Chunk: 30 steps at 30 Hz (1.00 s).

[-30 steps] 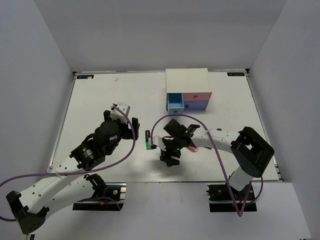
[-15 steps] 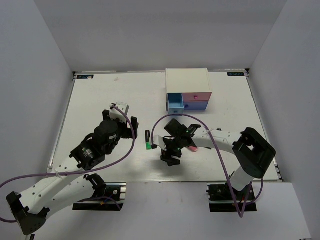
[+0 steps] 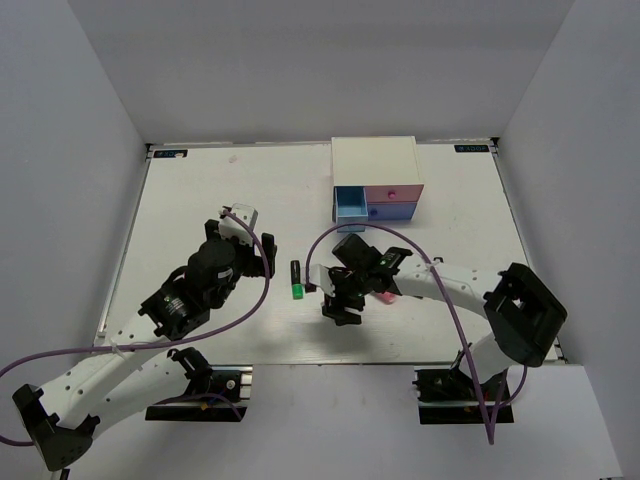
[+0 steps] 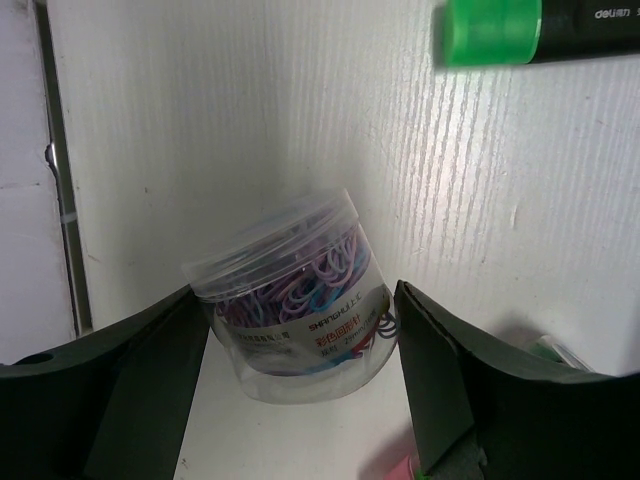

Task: Sort the stationery into containers
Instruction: Pick up the stationery from the center of the board.

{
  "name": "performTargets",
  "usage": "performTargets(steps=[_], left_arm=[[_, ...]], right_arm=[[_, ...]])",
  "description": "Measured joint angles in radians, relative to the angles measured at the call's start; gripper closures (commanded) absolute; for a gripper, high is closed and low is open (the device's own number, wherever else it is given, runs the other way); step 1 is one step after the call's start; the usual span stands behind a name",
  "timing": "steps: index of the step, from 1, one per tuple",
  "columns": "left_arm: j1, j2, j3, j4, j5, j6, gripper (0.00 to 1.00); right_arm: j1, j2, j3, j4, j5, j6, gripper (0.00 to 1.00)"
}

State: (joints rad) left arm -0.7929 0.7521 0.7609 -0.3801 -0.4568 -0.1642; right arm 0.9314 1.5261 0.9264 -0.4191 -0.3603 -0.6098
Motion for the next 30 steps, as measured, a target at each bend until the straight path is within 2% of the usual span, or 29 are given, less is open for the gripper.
performTargets(steps=[25, 30], left_arm=[[0.012, -0.01, 0.0, 0.021, 0.033, 0.0, 0.03], [0.012, -0.01, 0.0, 0.021, 0.035, 0.0, 0.03]], right_arm=[[-0.057, -0.18, -0.009, 0.003, 0.075, 0.031, 0.77], [-0.069, -0.201, 0.0, 0.003, 0.13, 0.028, 0.78]])
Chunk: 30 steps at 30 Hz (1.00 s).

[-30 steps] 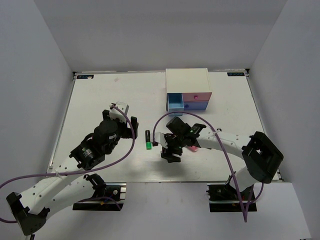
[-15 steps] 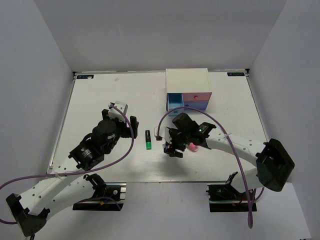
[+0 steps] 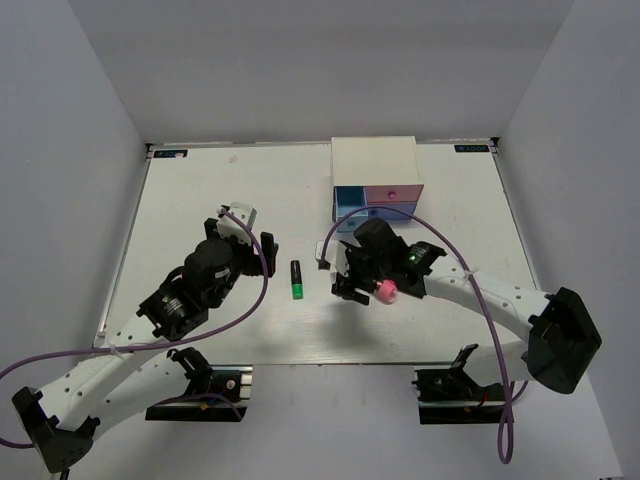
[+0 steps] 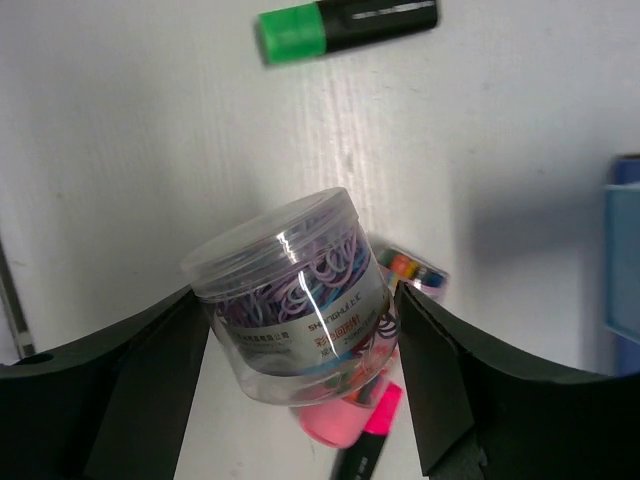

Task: Sort the stationery into containers
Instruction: Pick up the stationery from the center of the board, then place the stationery in the drawer.

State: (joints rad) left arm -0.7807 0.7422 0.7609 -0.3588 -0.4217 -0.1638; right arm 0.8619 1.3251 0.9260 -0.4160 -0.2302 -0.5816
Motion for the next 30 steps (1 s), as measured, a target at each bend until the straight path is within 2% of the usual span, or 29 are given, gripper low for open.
performTargets(steps=[10, 17, 25, 30], left_arm=[[0.0, -0.008, 0.0, 0.0, 0.011, 0.0, 0.03], [0.0, -0.008, -0.001, 0.0, 0.013, 0.002, 0.03], [0.0, -0.002, -0.002, 0.0, 0.016, 0.006, 0.03], [0.0, 0.0, -0.002, 0.0, 0.019, 0.009, 0.03]], right_arm=[[-0.077, -0.009, 0.198, 0.093, 0.166, -0.034, 0.8], [-0.136, 0.095, 0.34, 0.157, 0.227, -0.067, 0.8], [-0.238, 0.285, 0.463, 0.171, 0.206, -0.074, 0.8], [-0.311, 0.34, 0.526, 0.129, 0.121, -0.077, 0.75]])
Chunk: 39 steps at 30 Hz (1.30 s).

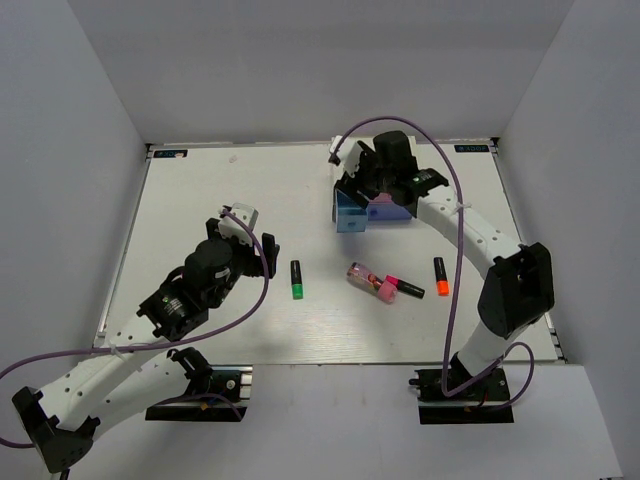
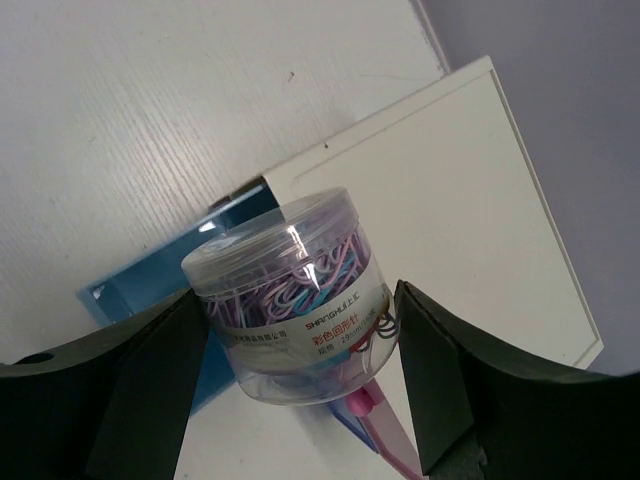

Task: Sort the stationery into containers
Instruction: Place the stationery in the drawer.

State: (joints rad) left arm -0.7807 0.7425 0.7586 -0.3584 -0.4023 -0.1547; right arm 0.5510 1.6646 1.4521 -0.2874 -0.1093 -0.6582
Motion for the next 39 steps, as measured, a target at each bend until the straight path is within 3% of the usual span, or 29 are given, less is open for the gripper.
performTargets(steps=[6, 16, 29, 39], left_arm=[[0.0, 0.005, 0.0, 0.0, 0.003, 0.001, 0.03], [0.007, 0.008, 0.0, 0.0, 0.006, 0.001, 0.03], [0.007, 0.008, 0.0, 0.0, 0.012, 0.001, 0.03], [0.007, 0.008, 0.0, 0.0, 0.021, 0.001, 0.03]], right_arm=[[-0.061, 0.044, 0.103, -0.093, -0.124, -0.025, 0.7], [-0.08, 0.086, 0.118, -0.213, -0.257, -0.078, 0.63], [-0.08, 0.124, 0.138, -0.248, -0.267, -0.083, 0.39], [-0.08, 0.124, 0.143, -0.249, -0.26, -0.077, 0.34]])
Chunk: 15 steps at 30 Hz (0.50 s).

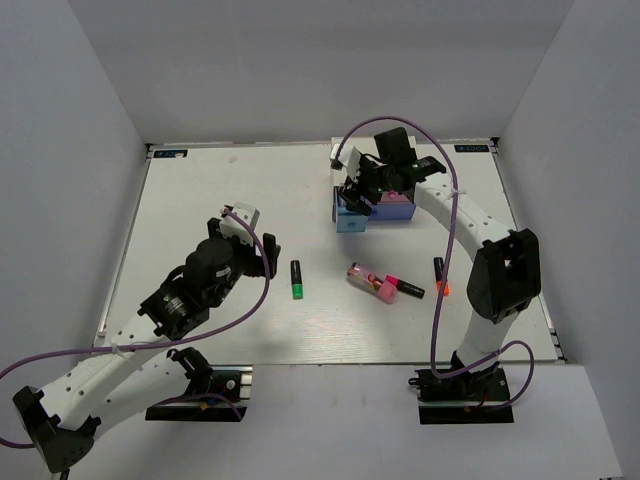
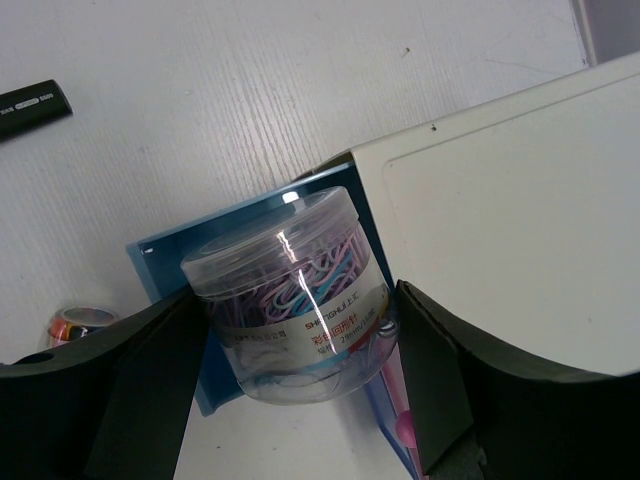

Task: Sort the stationery into containers
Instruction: Place the stationery in the drawer.

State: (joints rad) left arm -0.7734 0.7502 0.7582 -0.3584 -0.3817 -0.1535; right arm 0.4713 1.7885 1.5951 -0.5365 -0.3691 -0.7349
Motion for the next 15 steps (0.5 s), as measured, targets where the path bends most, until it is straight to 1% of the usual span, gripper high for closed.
performTargets(steps=[2, 4, 6, 10, 12, 13, 15], left_arm=[[0.0, 0.0, 0.0, 0.0, 0.0, 0.0, 0.03], [0.0, 0.0, 0.0, 0.0, 0.0, 0.0, 0.03], [0.0, 0.0, 0.0, 0.0, 0.0, 0.0, 0.03], [0.0, 0.0, 0.0, 0.0, 0.0, 0.0, 0.03], [0.0, 0.0, 0.0, 0.0, 0.0, 0.0, 0.03], [0.0, 0.0, 0.0, 0.0, 0.0, 0.0, 0.03], [0.0, 0.0, 0.0, 0.0, 0.0, 0.0, 0.03]], right_arm=[[0.0, 0.0, 0.0, 0.0, 0.0, 0.002, 0.31], [0.0, 0.0, 0.0, 0.0, 0.0, 0.003, 0.31], [0.0, 0.0, 0.0, 0.0, 0.0, 0.005, 0.28], [0.0, 0.0, 0.0, 0.0, 0.0, 0.01, 0.27], [0.0, 0.0, 0.0, 0.0, 0.0, 0.011, 0.24], [0.0, 0.0, 0.0, 0.0, 0.0, 0.013, 0.2], [0.0, 0.0, 0.0, 0.0, 0.001, 0.016, 0.19]])
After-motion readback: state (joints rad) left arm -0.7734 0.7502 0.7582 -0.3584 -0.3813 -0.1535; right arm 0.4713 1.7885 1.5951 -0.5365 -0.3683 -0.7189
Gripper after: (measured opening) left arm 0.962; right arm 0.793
